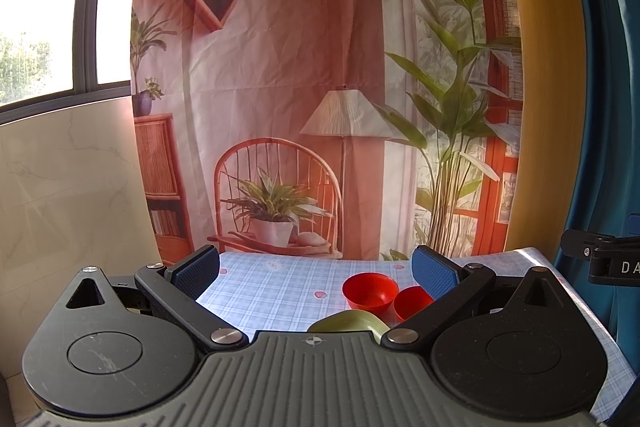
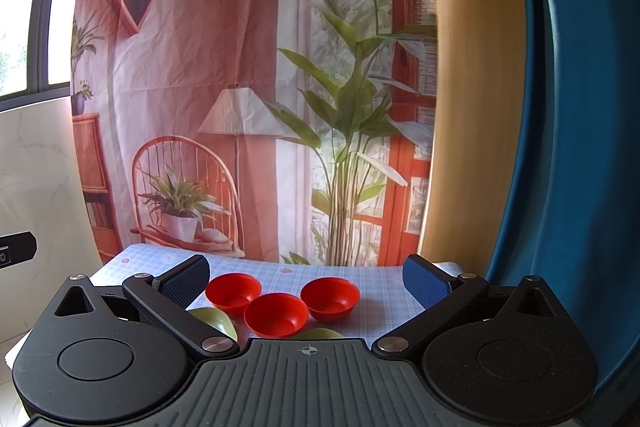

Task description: Organize plates and bowls

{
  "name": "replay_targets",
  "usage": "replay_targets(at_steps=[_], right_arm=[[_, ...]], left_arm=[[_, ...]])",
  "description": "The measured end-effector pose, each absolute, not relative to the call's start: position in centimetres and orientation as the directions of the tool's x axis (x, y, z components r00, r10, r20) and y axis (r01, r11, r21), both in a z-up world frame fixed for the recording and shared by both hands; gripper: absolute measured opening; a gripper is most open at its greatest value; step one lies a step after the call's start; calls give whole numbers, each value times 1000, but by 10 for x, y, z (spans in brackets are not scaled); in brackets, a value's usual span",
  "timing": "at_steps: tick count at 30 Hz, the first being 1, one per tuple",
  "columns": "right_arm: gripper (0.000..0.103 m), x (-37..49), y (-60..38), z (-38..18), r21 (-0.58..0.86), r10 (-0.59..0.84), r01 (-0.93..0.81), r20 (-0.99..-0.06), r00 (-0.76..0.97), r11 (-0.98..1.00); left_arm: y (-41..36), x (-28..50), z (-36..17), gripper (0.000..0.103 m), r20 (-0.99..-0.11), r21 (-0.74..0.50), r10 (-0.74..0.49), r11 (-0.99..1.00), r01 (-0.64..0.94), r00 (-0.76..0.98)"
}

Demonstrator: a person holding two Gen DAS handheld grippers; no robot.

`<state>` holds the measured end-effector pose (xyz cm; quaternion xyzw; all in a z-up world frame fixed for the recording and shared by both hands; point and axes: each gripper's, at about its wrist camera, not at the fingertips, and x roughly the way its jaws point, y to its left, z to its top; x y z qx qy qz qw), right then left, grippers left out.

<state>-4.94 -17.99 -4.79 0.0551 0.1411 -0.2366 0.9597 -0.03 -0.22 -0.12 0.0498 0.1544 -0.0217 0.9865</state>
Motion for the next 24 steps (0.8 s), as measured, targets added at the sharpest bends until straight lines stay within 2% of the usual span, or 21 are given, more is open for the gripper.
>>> replay_targets(at_steps=[16, 24], right_arm=[[103, -48, -180, -50, 50, -435, 471, -304, 847, 881], [103, -44, -187, -58, 84, -426, 470, -307, 851, 879]], left_arm=[[0, 4, -3, 103, -325, 73, -51, 994, 79, 944], [-5, 2, -8, 103, -273, 112, -43, 991, 76, 961]])
